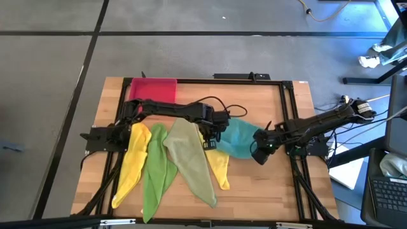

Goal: Fold microfiber towels
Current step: Fold the blue microfiber towel

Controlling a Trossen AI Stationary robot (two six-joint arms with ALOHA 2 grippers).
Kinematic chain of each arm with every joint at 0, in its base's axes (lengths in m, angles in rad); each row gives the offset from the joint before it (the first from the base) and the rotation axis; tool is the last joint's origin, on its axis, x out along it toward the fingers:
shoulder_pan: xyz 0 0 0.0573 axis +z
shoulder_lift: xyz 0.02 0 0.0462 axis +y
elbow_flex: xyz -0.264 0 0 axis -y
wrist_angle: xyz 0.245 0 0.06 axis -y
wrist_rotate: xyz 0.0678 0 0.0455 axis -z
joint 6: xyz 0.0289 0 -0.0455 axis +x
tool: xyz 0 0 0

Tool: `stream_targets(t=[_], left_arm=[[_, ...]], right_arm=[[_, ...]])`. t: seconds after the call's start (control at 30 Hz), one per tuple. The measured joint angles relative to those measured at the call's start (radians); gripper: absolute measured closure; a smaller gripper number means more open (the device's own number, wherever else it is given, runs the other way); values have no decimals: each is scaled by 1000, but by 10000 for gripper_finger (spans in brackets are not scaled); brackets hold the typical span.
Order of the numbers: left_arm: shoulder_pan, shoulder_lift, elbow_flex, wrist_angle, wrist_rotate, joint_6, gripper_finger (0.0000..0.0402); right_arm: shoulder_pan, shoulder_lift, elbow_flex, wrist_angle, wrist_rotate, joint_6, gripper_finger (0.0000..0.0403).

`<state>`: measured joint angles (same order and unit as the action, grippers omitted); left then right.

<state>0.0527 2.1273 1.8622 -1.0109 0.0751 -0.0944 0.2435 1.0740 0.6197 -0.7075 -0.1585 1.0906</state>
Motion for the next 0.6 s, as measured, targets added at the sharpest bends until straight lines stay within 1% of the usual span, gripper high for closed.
stream_targets(t=[0.17, 0.3, 0.5, 0.6], left_arm=[[-30, 0, 0, 14, 7, -1, 402], [-43, 0, 0, 15, 10, -2, 402], [-47, 1, 0, 5, 10, -7, 402], [-47, 1, 0, 4, 10, -7, 402]], right_arm=[[28, 14, 0, 35, 3, 87, 393], [45, 34, 0, 39, 3, 94, 393], [74, 70, -1, 63, -26, 96, 393], [93, 89, -1, 74, -26, 109, 386]])
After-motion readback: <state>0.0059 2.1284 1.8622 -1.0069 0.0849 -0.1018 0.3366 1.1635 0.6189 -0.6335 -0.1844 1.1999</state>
